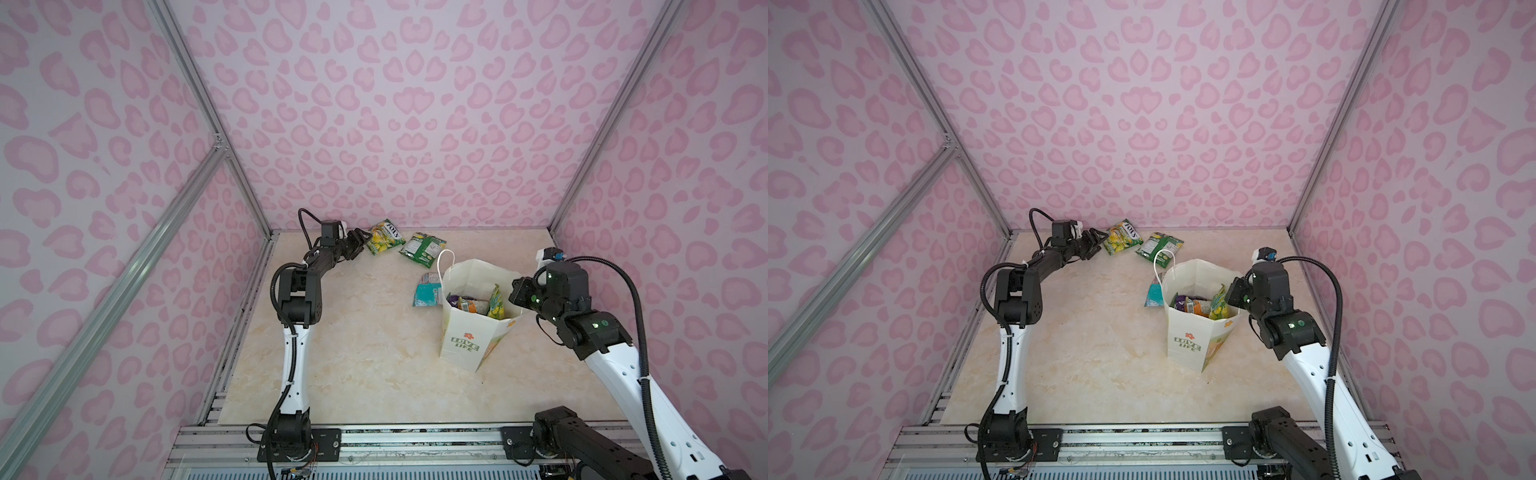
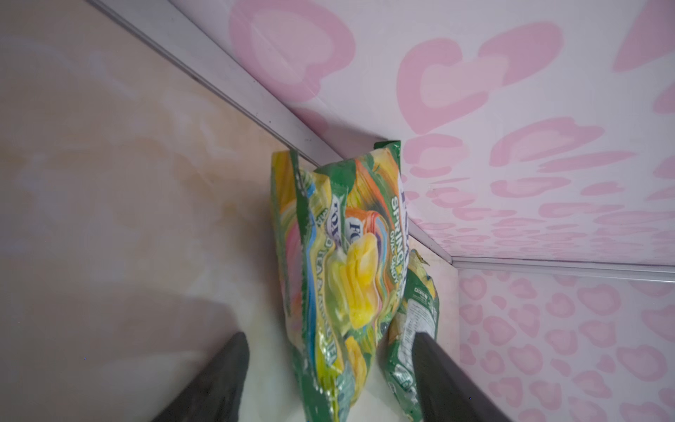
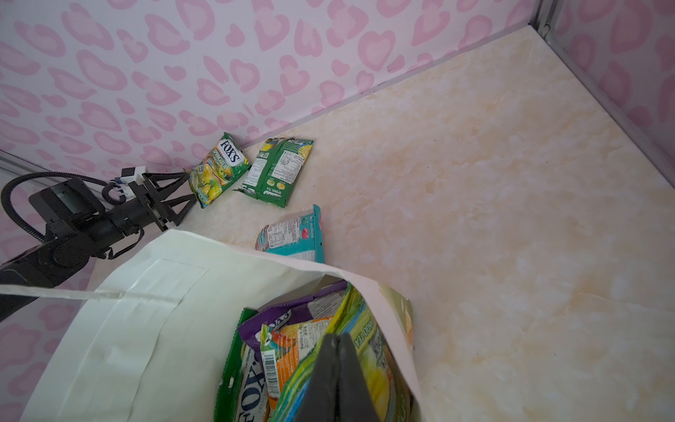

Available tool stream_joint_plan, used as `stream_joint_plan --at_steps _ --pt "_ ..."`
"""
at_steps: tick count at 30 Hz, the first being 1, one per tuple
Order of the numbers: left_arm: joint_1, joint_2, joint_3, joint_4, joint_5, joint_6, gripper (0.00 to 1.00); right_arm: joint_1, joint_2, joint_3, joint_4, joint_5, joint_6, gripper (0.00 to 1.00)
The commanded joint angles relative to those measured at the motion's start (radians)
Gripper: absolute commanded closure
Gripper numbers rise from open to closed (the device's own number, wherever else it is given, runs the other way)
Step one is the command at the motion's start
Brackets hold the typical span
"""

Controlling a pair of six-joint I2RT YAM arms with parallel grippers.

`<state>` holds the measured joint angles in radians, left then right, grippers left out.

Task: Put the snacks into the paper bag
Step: 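Lift the Fox's bag with the left gripper and draw it back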

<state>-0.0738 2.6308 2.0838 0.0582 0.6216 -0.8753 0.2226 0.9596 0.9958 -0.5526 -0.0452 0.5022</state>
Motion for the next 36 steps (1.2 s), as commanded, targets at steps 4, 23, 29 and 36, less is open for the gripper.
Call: stream_joint_plan --at_steps 4,23,29,36 --pt "-0.013 0.07 0.064 -0.05 0.002 -0.055 0.32 0.0 0.007 -0.005 -0.005 0.016 -0.012 1.0" --pt "-0.034 0.173 0.168 0.021 0.05 -0.186 0.81 -0.005 0.011 0.006 -0.023 0.037 -0.008 1.0" --pt "-0.039 0.079 0.06 0.139 0.124 -0.251 0.94 -0.006 0.0 -0.014 -0.011 0.04 -0.008 1.0" --pt "-0.04 -0.232 -0.307 0.327 0.134 -0.238 0.96 -0.009 -0.008 -0.016 -0.023 0.043 -0.008 1.0"
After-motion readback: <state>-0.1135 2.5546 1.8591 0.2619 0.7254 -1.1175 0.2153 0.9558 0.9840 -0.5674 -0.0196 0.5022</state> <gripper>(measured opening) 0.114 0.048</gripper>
